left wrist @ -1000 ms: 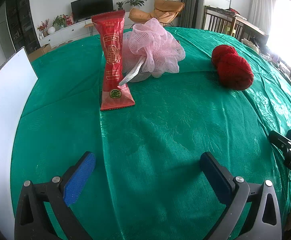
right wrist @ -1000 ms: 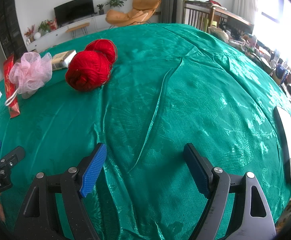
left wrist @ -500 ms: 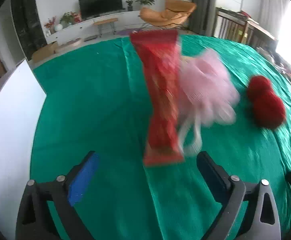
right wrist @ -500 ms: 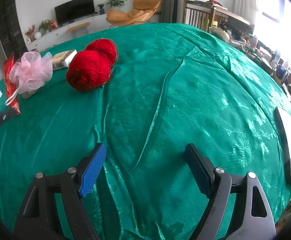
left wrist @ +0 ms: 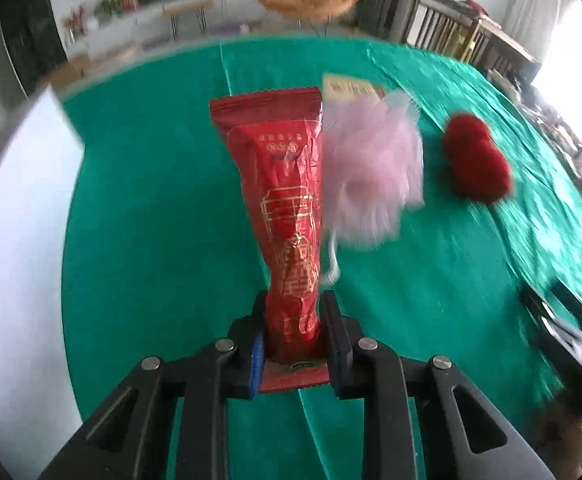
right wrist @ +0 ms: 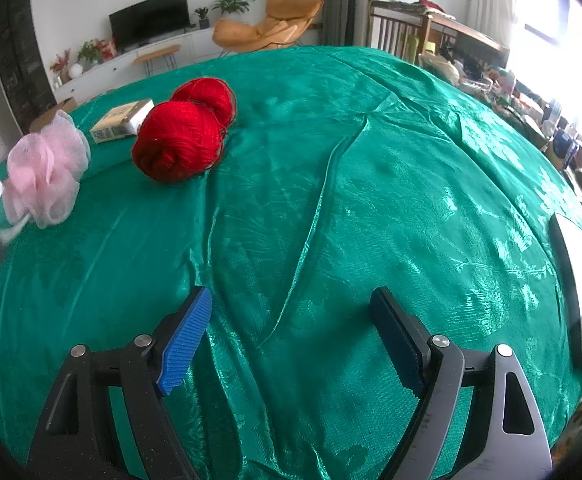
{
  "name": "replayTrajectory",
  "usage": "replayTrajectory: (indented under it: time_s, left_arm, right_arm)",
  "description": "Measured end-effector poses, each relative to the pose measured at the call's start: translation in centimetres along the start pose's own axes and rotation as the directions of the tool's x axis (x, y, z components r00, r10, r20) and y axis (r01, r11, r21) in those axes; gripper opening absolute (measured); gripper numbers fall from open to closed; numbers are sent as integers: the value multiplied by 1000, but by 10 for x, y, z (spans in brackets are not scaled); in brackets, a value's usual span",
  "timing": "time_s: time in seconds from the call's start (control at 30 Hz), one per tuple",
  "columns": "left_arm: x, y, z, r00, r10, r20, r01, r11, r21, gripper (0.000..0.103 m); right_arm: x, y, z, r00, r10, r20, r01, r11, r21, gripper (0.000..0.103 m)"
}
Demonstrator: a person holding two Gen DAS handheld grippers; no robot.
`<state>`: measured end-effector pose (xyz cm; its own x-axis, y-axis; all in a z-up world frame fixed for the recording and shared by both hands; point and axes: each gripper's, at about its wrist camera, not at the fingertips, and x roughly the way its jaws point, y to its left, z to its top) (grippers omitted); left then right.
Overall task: Organize soft objects
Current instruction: 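Grasp the red gift pack with the left gripper and set it down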
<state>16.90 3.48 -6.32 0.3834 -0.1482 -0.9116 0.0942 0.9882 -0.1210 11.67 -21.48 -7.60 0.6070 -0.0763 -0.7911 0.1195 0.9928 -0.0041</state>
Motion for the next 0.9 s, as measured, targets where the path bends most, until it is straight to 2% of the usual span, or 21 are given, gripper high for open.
replayTrajectory:
  time_s: [0.1, 0.23, 0.27, 0.37, 0.43, 0.47, 0.5, 0.57, 0.7, 0.77, 0.9]
  left_arm:
    - [-3, -3, -16, 999, -17, -42, 16, 1000, -8, 25]
    - [12, 2, -29, 999, 32, -31, -33, 999, -20, 26]
    - [11, 0, -29, 999, 40, 16, -39, 999, -9, 28]
    - [19, -7, -27, 993, 104, 49, -105, 994, 33, 31]
    - [23, -8, -25, 987, 139, 75, -144, 988, 53, 42]
    - [25, -8, -24, 981, 171, 87, -175, 983, 48, 57]
    - [25, -5, -24, 976, 196, 97, -200, 979, 38, 79]
    - [27, -3, -28, 962, 239, 128, -242, 970, 7, 98]
    - [32, 10, -44, 959, 216, 183, -213, 976, -40, 103]
    - [36, 22, -52, 963, 157, 217, -137, 985, -106, 103]
    - [41, 22, -53, 962, 167, 216, -148, 984, -104, 103]
  right_arm:
    - [0, 0, 0, 1000, 0, 0, 0, 1000, 0, 84]
    - [0, 0, 0, 1000, 0, 0, 0, 1000, 0, 84]
    - [0, 0, 0, 1000, 1, 0, -1, 1000, 1, 84]
    - [0, 0, 0, 1000, 0, 0, 0, 1000, 1, 84]
    - [0, 0, 0, 1000, 0, 0, 0, 1000, 0, 84]
    - [0, 0, 0, 1000, 0, 0, 0, 1000, 1, 84]
    - [0, 0, 0, 1000, 0, 0, 0, 1000, 1, 84]
    - [0, 0, -1, 1000, 0, 0, 0, 1000, 1, 84]
    - [0, 0, -1, 1000, 0, 0, 0, 1000, 1, 84]
    - [0, 1, 0, 1000, 0, 0, 0, 1000, 1, 85]
    - [0, 0, -1, 1000, 0, 0, 0, 1000, 1, 85]
